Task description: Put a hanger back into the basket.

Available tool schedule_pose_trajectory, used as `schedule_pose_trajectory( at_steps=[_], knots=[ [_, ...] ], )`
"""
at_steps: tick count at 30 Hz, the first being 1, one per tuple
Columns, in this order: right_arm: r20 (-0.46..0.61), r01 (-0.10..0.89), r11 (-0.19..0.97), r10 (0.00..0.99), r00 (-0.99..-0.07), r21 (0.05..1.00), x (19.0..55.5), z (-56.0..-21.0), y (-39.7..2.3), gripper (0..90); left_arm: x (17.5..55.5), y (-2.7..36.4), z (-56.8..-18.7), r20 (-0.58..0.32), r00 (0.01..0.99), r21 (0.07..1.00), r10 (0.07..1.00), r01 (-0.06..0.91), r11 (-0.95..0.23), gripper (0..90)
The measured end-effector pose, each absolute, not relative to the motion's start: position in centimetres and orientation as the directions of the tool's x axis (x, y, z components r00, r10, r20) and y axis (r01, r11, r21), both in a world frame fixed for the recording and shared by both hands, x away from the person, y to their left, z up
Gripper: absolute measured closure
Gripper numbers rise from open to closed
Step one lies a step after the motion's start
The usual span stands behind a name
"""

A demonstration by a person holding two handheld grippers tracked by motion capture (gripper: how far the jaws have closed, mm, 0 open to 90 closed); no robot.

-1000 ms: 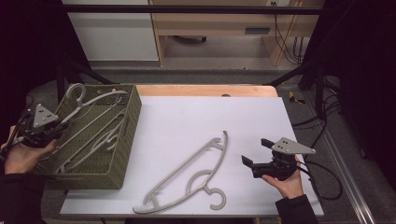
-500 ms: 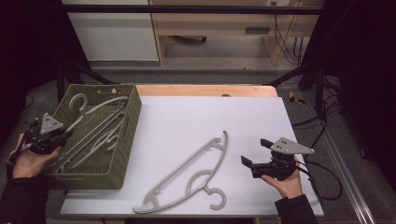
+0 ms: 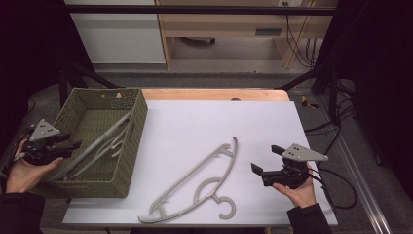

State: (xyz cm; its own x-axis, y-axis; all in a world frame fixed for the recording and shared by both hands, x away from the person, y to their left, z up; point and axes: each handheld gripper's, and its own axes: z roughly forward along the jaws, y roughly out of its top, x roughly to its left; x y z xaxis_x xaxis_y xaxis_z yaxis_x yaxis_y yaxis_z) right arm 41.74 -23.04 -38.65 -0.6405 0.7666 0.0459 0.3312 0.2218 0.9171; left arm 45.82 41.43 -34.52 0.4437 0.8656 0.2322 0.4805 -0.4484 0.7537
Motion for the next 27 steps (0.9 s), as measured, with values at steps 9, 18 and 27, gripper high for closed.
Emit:
schedule_pose_trajectory(
  at_steps=[9,18,27],
  knots=[
    [0.041,0.325,0.230,0.758,-0.651,0.917,41.6,-38.4,-22.8,4.9,44.4,37.9,-32.6,0.178,0.464,0.799,0.868,0.447,-0.403,13.3],
    [0.034,0.314,0.223,0.764,-0.644,0.923,41.5,-38.3,-23.0,5.2,42.8,32.8,-31.5,0.173,0.555,0.834,0.814,0.358,-0.421,8.4],
    [0.033,0.319,0.226,0.769,-0.639,0.920,41.5,-38.4,-22.9,4.9,41.1,26.6,-32.3,0.157,0.661,0.857,0.734,0.278,-0.433,9.2]
  ],
)
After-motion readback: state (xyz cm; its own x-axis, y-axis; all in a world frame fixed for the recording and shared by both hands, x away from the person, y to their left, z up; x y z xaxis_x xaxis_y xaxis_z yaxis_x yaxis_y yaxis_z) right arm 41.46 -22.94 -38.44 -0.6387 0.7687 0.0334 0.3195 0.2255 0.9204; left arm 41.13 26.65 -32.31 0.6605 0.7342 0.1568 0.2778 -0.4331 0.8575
